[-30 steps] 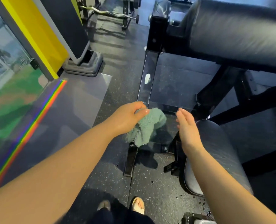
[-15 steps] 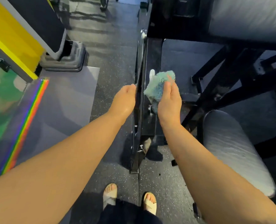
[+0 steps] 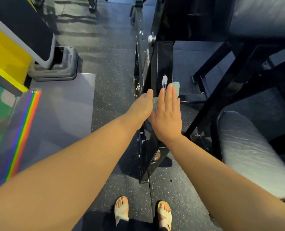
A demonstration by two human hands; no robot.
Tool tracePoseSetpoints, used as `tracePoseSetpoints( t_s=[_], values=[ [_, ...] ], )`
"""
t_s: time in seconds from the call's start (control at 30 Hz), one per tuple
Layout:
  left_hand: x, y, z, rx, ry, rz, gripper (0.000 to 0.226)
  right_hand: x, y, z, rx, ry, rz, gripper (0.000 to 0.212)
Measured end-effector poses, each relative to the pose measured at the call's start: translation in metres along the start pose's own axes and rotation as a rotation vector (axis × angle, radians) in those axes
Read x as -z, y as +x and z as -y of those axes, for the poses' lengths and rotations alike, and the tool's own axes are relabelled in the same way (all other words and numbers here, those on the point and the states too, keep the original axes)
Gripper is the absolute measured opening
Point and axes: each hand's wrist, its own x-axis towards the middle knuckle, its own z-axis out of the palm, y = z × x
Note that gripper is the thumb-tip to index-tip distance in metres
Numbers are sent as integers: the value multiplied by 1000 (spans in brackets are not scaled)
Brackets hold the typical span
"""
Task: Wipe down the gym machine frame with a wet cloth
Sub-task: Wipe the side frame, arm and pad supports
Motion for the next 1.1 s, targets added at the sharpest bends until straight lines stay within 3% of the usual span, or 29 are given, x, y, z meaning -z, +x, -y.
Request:
tracePoseSetpoints(
  t_s=[0.23, 0.47, 0.6, 0.77, 0.93, 1.1],
  values=[
    [3, 17, -26, -109, -166, -124, 47, 29, 77, 5, -8, 22, -6, 68],
    [-10, 6, 12, -45, -176, -16, 46, -9, -13, -10, 108, 104, -61, 66],
    [-3, 16, 5, -24, -258, -56, 47, 5, 37, -3, 102, 43, -151, 64],
    [-1, 24, -9, -119, -351, -117, 38, 22, 78, 2, 38, 131, -151, 65],
    [-6, 17, 8, -58, -258, -50, 46, -2, 11, -11, 224, 110, -196, 57],
    [7, 32, -12, -74, -326, -136, 47, 20, 81, -9, 264, 93, -234, 58]
  ],
)
